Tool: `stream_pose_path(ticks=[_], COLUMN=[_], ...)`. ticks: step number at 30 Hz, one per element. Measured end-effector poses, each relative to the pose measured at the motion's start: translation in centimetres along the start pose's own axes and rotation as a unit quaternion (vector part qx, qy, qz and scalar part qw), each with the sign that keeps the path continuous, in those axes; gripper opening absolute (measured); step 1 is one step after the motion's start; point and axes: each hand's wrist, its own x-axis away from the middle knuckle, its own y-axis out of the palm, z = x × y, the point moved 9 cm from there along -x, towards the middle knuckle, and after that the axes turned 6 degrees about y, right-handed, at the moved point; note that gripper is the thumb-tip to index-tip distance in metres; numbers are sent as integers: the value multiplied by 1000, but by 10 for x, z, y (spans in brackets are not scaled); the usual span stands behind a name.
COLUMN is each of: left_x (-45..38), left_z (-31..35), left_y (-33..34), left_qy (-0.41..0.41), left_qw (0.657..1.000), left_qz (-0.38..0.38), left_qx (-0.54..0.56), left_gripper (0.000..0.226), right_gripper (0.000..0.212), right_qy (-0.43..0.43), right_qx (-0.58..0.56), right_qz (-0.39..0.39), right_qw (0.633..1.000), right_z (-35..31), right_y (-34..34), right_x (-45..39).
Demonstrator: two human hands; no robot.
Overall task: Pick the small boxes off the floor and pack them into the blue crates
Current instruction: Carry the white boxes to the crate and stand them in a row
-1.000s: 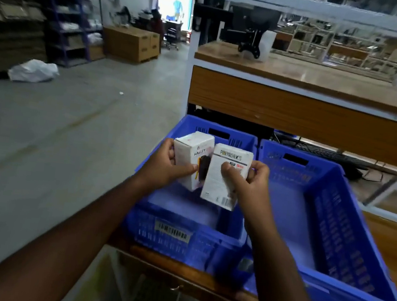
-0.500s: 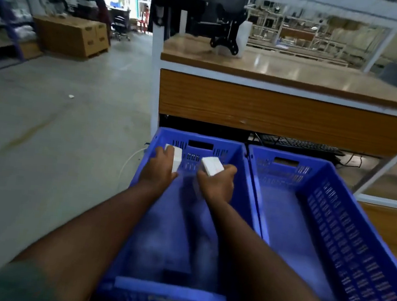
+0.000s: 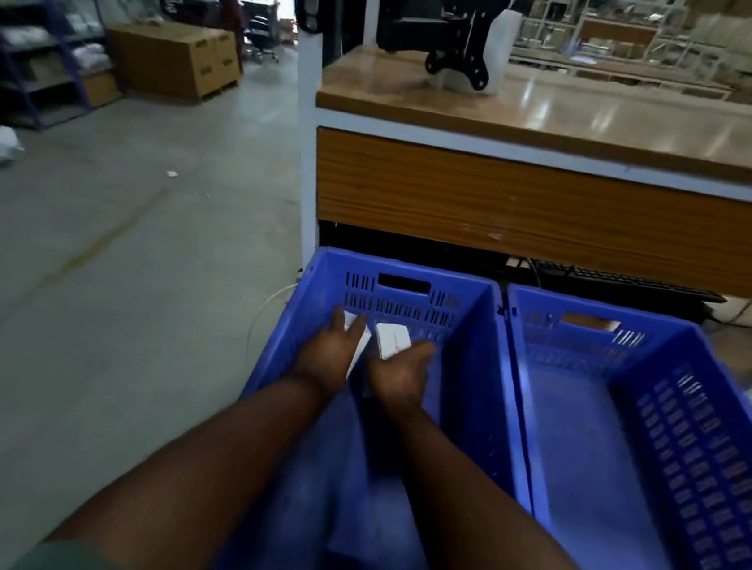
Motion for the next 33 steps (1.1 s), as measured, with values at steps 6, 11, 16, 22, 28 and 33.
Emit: stream_pose_path(ticks=[6, 11, 16, 22, 28, 33], left_x=[10, -12, -35, -63, -68, -70], left_z=[-24, -25, -31, -29, -30, -36], left_y=[1, 5, -1, 4, 4, 9], left_qy=[-34, -71, -57, -11, 16, -8], left_qw=[985, 990, 982, 968, 943, 950], left_qz=[132, 123, 68, 55, 140, 107], left_qx=[101, -21, -169, -246, -300, -295], left_gripper=[67, 39, 58, 57, 42, 39], right_gripper=[91, 99, 93, 96, 74, 75], right_qy=[-96, -235, -310, -316, -325, -340], right_qx=[50, 191, 223, 287, 292, 284], right_qz=[-45, -149, -150, -149, -129, -104], right_qw=[993, 941, 912, 892, 890, 890], right_z=[-13, -12, -12, -27, -31, -19], right_y=[18, 47, 55, 61, 68, 75], right_x=[-5, -6, -13, -38, -54, -51])
